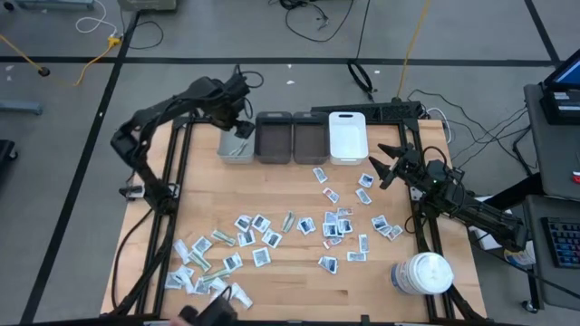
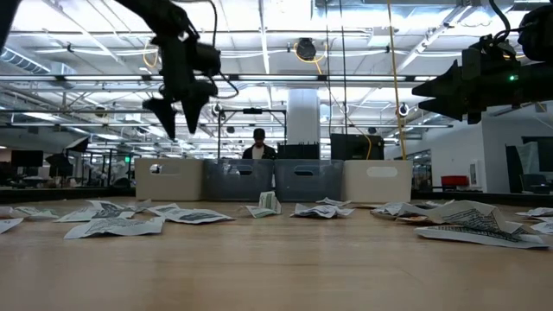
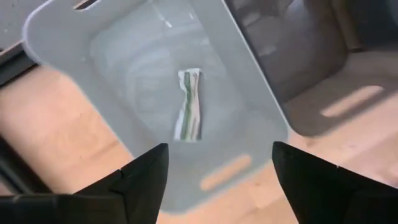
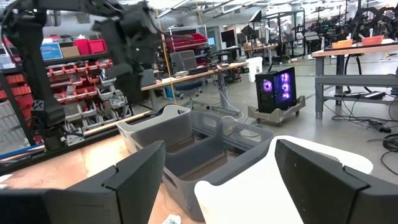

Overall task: Pick & Place First Aid Supplies
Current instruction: Put the bandage into the gray bin

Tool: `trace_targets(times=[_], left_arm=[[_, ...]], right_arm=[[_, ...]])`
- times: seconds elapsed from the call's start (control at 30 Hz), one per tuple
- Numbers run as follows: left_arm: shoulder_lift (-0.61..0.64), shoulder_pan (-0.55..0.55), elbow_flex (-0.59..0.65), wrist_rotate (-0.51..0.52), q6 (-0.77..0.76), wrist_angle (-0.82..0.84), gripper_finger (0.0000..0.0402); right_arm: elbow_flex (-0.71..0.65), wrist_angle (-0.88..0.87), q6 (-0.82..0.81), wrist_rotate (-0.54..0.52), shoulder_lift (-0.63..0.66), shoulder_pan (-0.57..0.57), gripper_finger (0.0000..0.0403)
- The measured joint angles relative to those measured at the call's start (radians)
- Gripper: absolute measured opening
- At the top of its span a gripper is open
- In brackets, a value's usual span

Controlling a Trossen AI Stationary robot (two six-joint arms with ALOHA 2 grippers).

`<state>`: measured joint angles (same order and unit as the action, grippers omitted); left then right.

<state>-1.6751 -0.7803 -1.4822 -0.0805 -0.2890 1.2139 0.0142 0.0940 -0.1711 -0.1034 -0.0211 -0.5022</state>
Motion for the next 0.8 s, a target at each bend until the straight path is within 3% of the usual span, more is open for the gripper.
trace_targets(times=[0.33, 0.8], left_arm=[[0.127, 0.159, 0.000, -0.005, -0.150, 0.176, 0.0274], [-0.038, 0.422, -0.006, -0.026, -0.271, 0.090, 0.0275]], right_arm=[[0.000, 0.000, 0.000, 0.000, 0.000, 0.000, 0.0297], [0.000, 0.000, 0.000, 0.000, 0.000, 0.000, 0.0297]])
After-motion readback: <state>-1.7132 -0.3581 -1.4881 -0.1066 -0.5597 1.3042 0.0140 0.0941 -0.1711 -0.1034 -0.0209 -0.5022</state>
